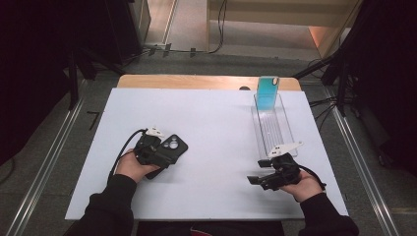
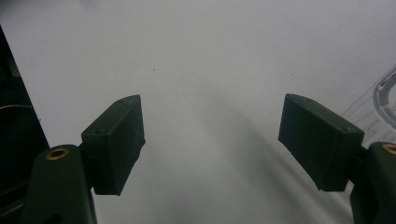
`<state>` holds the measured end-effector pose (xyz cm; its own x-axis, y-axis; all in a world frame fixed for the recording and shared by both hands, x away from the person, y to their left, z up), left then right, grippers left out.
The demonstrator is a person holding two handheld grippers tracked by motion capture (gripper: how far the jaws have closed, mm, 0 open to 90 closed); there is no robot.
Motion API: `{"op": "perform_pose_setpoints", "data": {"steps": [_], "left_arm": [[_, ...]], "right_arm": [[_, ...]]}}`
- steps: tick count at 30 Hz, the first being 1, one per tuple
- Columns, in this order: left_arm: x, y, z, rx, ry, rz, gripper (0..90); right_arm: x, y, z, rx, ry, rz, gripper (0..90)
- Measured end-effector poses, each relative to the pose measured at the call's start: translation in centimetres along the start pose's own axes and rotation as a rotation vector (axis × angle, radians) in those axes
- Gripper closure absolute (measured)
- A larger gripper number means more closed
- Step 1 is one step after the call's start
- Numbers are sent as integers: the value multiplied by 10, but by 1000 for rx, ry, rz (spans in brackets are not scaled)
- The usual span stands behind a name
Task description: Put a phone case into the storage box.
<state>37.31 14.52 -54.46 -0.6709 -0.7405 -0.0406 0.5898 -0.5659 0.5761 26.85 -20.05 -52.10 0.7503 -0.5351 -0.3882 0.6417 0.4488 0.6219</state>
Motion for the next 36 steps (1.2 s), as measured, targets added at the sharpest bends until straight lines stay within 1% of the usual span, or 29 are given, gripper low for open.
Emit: {"op": "perform_pose_setpoints", "data": {"steps": [1, 4, 6, 7, 8, 9, 10, 11, 13, 19, 20, 21, 23, 25, 28, 29, 32, 34, 36], "left_arm": [[0, 0, 0, -1, 3, -3, 0], [3, -1, -1, 5, 37, -19, 0], [4, -2, -2, 8, 69, -35, 3], [5, -3, -2, 10, 89, -51, 18], [7, -4, -3, 13, 112, -58, 27], [7, -4, -3, 15, 123, -68, 32], [7, -4, -4, 20, 127, -64, 34], [7, -4, -4, 28, 125, -54, 34], [7, -5, -3, 31, 127, -61, 37], [8, -4, -3, 24, 141, -48, 56], [7, -4, -1, 28, 140, -52, 79], [6, -4, 0, 33, 134, -50, 127], [5, -5, 0, 35, 126, -57, 132], [5, -5, 0, 32, 127, -58, 134], [5, -4, 0, 31, 124, -53, 140], [5, -4, 0, 31, 123, -47, 142], [3, -3, 2, 31, 97, -18, 145], [0, -2, 3, 33, 75, 18, 146], [-1, -1, 5, 29, 65, 42, 147]], "right_arm": [[0, 0, 0, 0, 0, 0, 206], [0, 0, 0, 0, -2, -2, 206], [0, 0, 0, -1, -2, -2, 206], [0, 0, 0, -1, -2, -2, 206], [0, 0, 0, -2, -2, -2, 206], [0, 0, 0, -2, -3, -2, 206], [0, 0, 0, -2, -3, -3, 206], [0, 0, -1, -2, -3, -3, 206], [0, 0, -1, -6, -3, -3, 206], [0, 0, -1, -9, -4, 0, 206], [0, 0, -1, -8, -4, 0, 206], [0, 0, -1, -8, -4, 1, 206], [0, 0, -1, -9, -3, 2, 206], [0, 0, -1, -8, -2, 1, 206], [0, 0, -1, -7, -2, 1, 206], [0, 0, -1, -9, -1, 0, 206], [-1, 0, -1, -7, -2, 0, 206], [-1, 0, -1, -6, -2, 3, 206], [0, 1, -1, -3, -3, 3, 206]]}}
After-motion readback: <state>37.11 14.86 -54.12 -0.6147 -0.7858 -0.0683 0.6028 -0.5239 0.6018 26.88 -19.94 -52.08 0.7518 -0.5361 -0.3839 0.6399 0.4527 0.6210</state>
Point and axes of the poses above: each handheld gripper's, and its own axes: z roughly backward along the jaws, y roughly out of its top, x roughly to its right, the point moved 6 cm from there along -z, roughly forward along the jaws, and after that the axes turned 11 degrees about y, right-handed, at the moved point
